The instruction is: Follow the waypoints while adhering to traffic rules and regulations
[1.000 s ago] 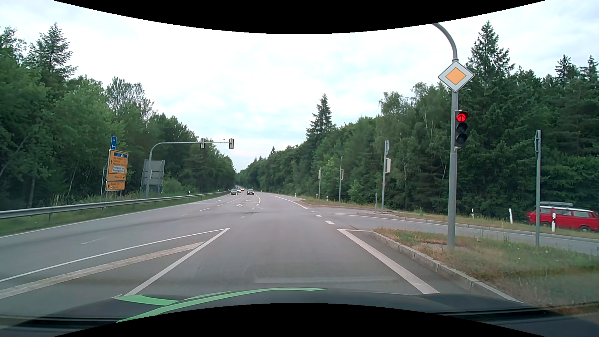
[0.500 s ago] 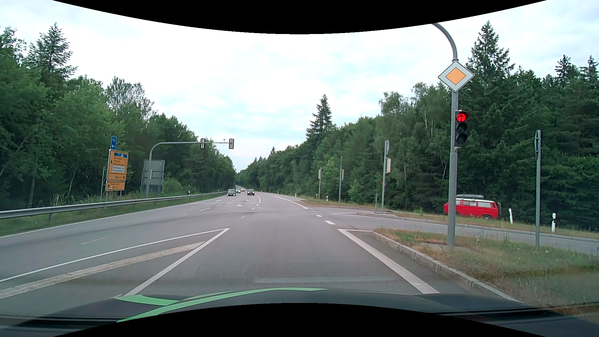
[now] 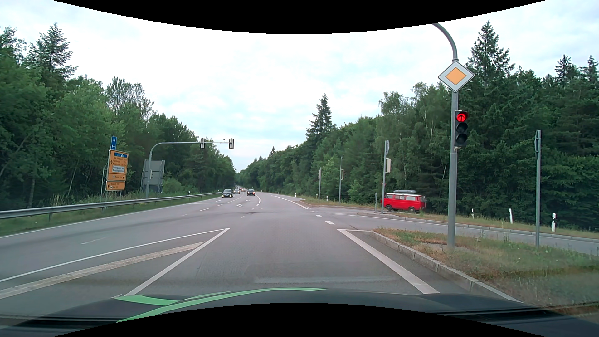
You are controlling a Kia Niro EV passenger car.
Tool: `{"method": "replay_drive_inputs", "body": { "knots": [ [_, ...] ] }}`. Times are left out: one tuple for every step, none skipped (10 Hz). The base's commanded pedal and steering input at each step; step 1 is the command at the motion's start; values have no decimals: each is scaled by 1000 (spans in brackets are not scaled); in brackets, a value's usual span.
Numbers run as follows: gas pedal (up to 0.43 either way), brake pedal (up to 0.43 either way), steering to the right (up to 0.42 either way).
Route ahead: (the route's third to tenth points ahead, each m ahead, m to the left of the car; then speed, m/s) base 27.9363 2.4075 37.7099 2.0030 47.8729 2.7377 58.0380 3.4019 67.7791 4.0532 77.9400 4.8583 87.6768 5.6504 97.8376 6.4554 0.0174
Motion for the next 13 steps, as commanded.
{"method": "replay_drive_inputs", "body": {
  "knots": [
    [0, 238, 0],
    [0, 238, 0],
    [0, 238, 0],
    [0, 244, 0],
    [0, 244, 0],
    [0, 244, 0],
    [0, 244, 0],
    [0, 244, 0],
    [0, 244, 0],
    [0, 244, 0],
    [0, 244, 0],
    [0, 244, 0],
    [0, 244, 0]
  ]
}}
